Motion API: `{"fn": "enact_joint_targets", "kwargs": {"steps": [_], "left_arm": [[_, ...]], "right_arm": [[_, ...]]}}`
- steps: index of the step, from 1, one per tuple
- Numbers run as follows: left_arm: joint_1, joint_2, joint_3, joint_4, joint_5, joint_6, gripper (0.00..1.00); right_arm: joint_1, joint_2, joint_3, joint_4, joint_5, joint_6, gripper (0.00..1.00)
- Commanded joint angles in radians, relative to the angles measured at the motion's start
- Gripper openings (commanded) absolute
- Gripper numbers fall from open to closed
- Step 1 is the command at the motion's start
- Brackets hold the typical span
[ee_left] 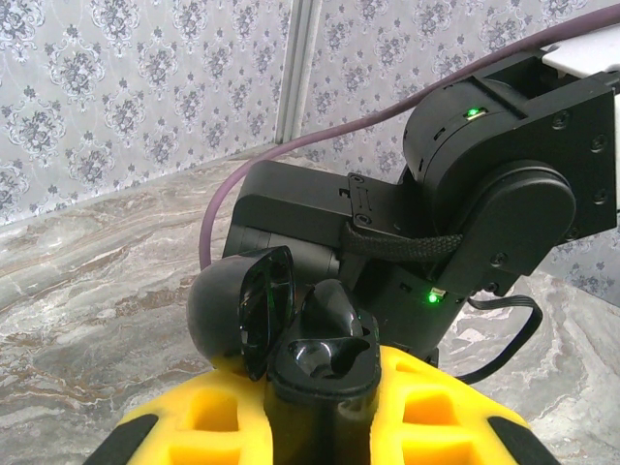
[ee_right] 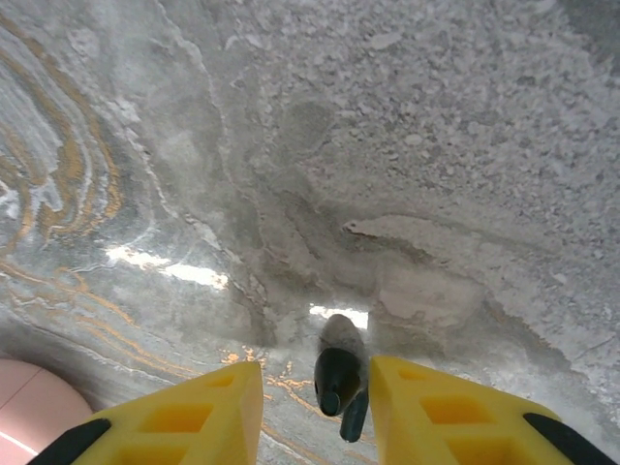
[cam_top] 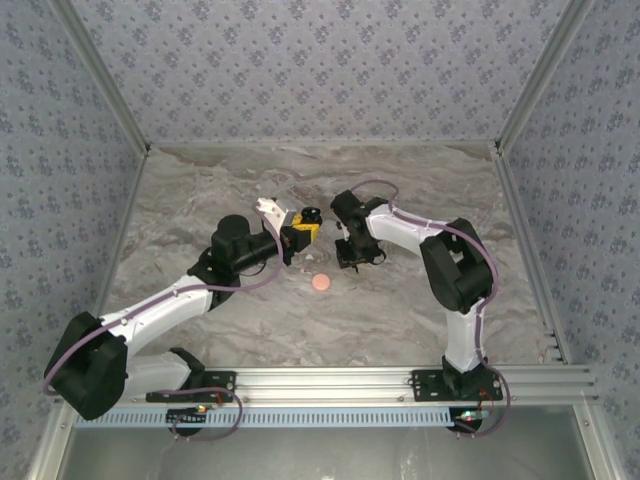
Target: Insert wireless bluetooth earbuds into charging case
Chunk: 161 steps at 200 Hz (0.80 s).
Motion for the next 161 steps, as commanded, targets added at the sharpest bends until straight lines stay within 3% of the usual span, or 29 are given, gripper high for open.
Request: {"fn": "enact_joint_targets", "kwargs": {"steps": [1,88,161], "left_arm": [[-0.001,-0.021,0.004,0.043,-0.006,0.002,0.14],[0.0,-0.024,0.002,0.043,-0.006,0.002,0.14],[-0.001,-0.022,0.002,0.039,-0.009,-0.002,0.14]], "right_arm": [[0.006,0.028,0.029,-0.048,0.047,0.028,0.35],[0.012,0.063,0.042,-0.052,0.051,0.032,0.3],[0.01,0.036,0.012,-0.017,0.059,0.013,0.18]]}}
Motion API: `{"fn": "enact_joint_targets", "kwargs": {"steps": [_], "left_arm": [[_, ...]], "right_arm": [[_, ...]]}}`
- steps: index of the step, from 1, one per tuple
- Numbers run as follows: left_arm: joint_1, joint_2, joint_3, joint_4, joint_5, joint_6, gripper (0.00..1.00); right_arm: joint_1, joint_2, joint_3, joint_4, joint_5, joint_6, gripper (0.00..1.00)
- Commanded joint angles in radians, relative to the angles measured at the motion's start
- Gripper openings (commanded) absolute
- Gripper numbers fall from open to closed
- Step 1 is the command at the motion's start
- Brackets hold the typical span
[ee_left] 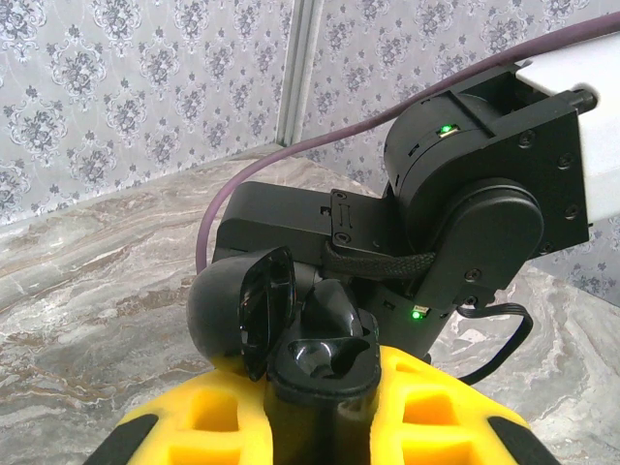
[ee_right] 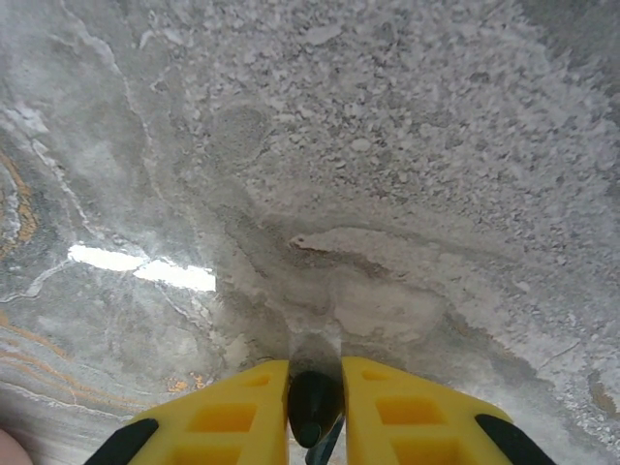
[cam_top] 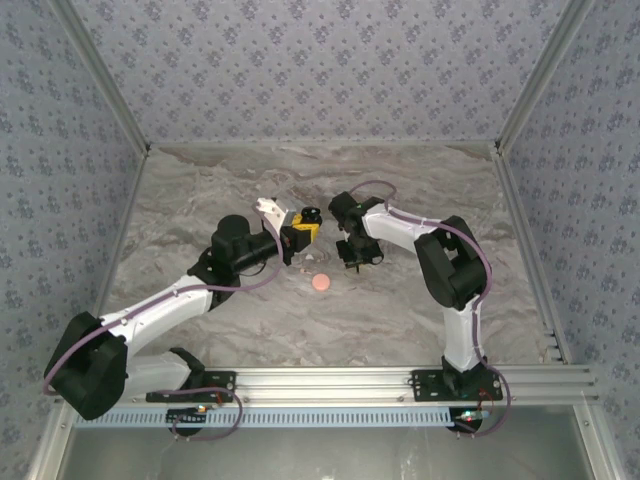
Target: Insert wireless bluetooth earbuds into charging case
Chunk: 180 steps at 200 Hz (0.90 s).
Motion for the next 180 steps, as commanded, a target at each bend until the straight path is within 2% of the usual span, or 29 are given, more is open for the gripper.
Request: {"fn": "enact_joint_targets", "kwargs": {"steps": [1,42,116,180], "left_arm": [[0.0,-0.022,0.003,0.039,-0.008,-0.002,0.14],[-0.001,-0.01,-0.004,0.043,-0.043,-0.019,0.14],[0.026,0.078,-0.016,0.092,-0.07,-0.143,0.16],[0.028,0.186,0.015,0.126,-0.04,-0.224,0.16]], "right_arm": [[0.006,-0.007,-0.016,0.013,0.002,0.002,0.18],[-0.021,-0.088,-0.063,0.087,-0.045,-0.049,0.17],[-0.094,-0.292,-0.166,0.226,-0.182,-0.104,0.16],[-0.123,-0.439,-0.175,0.295,-0.278,-0.128,0.16]]}}
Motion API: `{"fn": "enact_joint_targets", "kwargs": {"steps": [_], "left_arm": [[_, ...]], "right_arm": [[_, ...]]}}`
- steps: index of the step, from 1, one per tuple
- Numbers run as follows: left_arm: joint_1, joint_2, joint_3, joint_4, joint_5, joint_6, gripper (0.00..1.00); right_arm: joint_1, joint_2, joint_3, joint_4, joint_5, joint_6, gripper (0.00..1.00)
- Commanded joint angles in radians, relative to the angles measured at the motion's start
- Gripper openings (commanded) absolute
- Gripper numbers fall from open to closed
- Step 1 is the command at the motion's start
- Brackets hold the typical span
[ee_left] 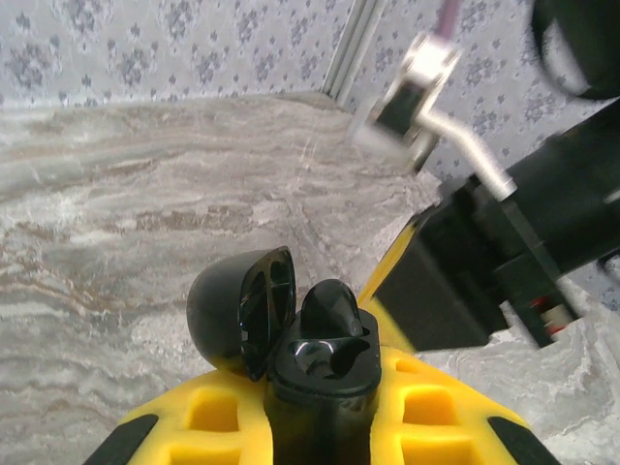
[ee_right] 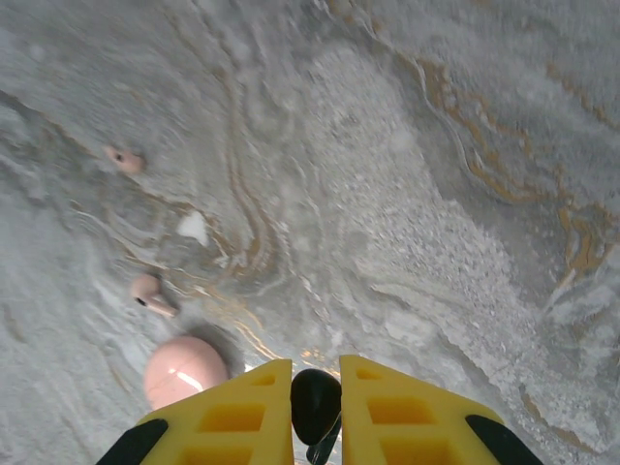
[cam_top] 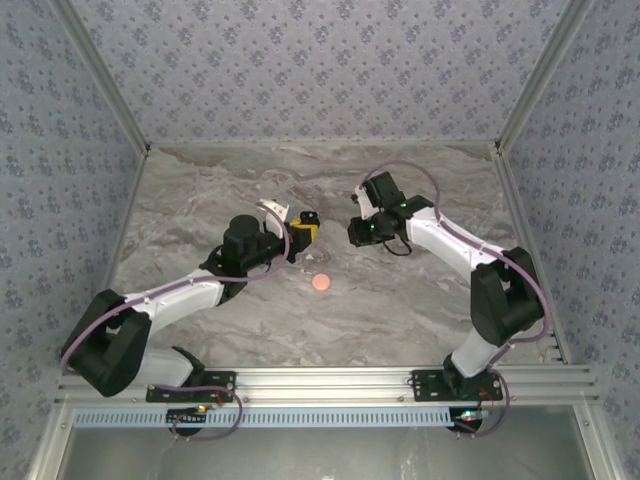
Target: Insert wireless bluetooth earbuds into charging case
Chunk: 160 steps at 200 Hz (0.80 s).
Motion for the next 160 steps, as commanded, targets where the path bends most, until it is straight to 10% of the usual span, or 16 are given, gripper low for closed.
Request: {"fn": "enact_joint_targets", "kwargs": {"steps": [1,160], "left_arm": [[0.006,0.033,0.034,0.071,0.021,-0.052,0.16],[0.001,0.148,0.065,0.28,0.19,-0.151,0.15]], "right_arm": [[-0.006,-0.065,0.001,0.038,-0.054,-0.029,0.16],[0.013,-0.198,0.09,0.179,-0.183,-0.052,0.16]]}}
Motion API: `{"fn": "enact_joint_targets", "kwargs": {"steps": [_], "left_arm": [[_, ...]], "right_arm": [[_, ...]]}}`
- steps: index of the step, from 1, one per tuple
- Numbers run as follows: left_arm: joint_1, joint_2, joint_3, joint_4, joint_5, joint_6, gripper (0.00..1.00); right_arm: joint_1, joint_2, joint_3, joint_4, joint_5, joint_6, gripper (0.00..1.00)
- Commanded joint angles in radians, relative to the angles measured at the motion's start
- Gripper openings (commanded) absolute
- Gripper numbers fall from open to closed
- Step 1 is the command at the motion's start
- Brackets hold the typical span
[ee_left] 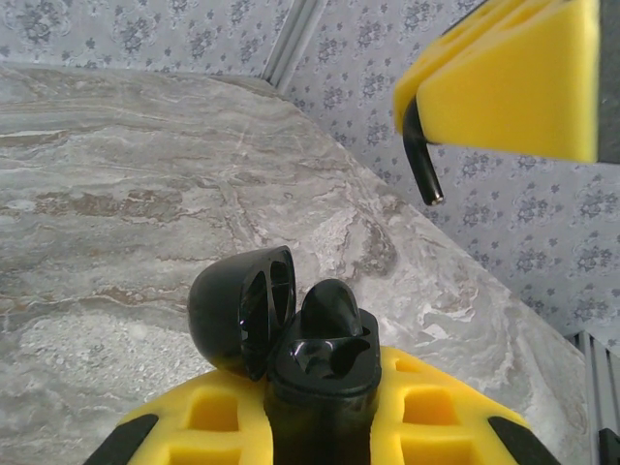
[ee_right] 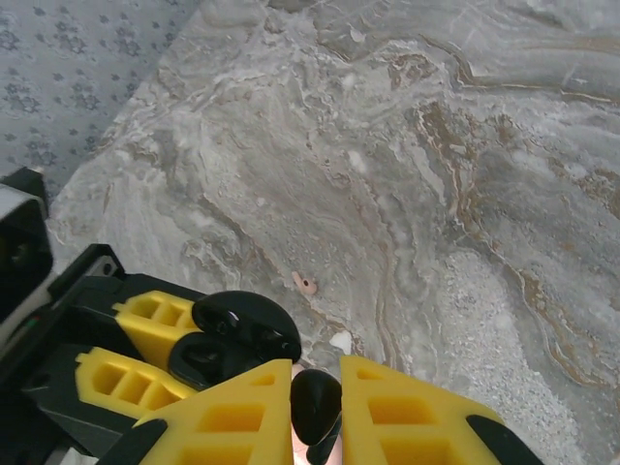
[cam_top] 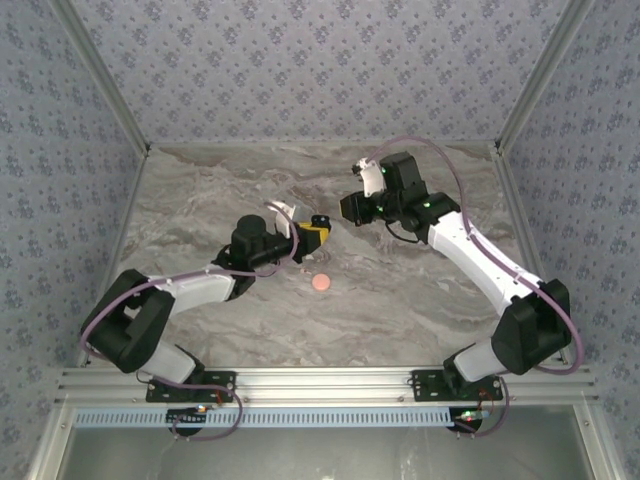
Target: Insert wireless bluetooth earbuds into charging case
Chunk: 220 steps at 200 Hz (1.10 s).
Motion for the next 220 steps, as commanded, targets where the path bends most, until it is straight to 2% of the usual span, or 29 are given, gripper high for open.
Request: {"fn": "enact_joint_targets", "kwargs": {"steps": [1,220], "left_arm": [[0.002,0.014,0.056,0.094,0.044,-0.035,0.15],[-0.024,0.054,0.121,0.156,0.087,-0.109,0.15]], "right_arm": [[0.014,-0.028,0.037,0.04,-0.028,-0.008,0.16],[0.068,-0.029,0.03,0.106,-0.018,-0.017,0.17]]}}
